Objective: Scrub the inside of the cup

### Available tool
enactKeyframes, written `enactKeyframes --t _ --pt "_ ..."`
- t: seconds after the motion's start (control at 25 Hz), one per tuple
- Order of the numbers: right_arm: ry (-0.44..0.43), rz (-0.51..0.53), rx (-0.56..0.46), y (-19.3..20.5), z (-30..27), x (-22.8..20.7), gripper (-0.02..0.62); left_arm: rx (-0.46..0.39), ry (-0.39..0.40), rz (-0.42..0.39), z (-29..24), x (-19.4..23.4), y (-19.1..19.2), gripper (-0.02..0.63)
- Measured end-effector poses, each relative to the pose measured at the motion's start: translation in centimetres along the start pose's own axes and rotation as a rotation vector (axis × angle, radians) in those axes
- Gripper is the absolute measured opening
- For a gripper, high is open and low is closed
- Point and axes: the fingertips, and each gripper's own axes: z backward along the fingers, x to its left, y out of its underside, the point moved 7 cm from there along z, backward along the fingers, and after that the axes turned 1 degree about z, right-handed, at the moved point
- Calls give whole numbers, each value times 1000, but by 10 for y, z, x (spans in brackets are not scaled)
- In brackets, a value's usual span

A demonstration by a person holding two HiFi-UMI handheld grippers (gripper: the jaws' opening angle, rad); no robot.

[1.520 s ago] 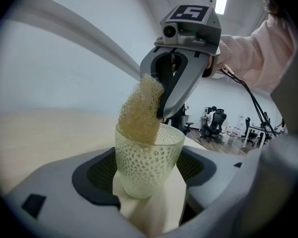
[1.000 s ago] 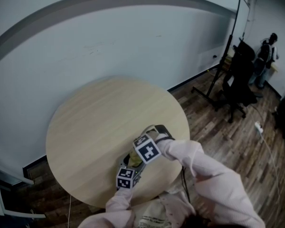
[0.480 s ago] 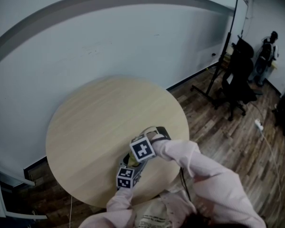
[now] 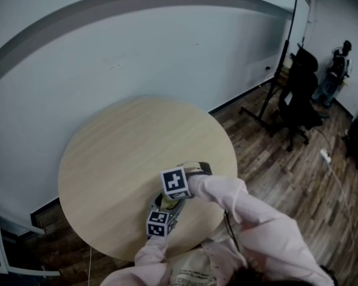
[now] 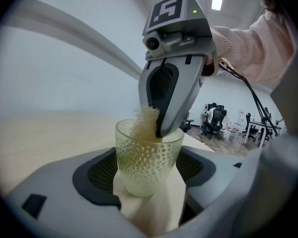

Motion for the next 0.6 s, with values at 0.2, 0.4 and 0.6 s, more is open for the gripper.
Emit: enactKeyframes --t 0.2,0.4,0.6 --pt "-37 -97 -27 0 -2 -3 28 11 4 14 -1 0 3 367" --pt "-90 -198 -55 0 -3 -3 28 9 -2 6 0 1 0 368" --pt "-150 -322 -93 1 -4 -4 28 13 -1 11 -1 1 2 368"
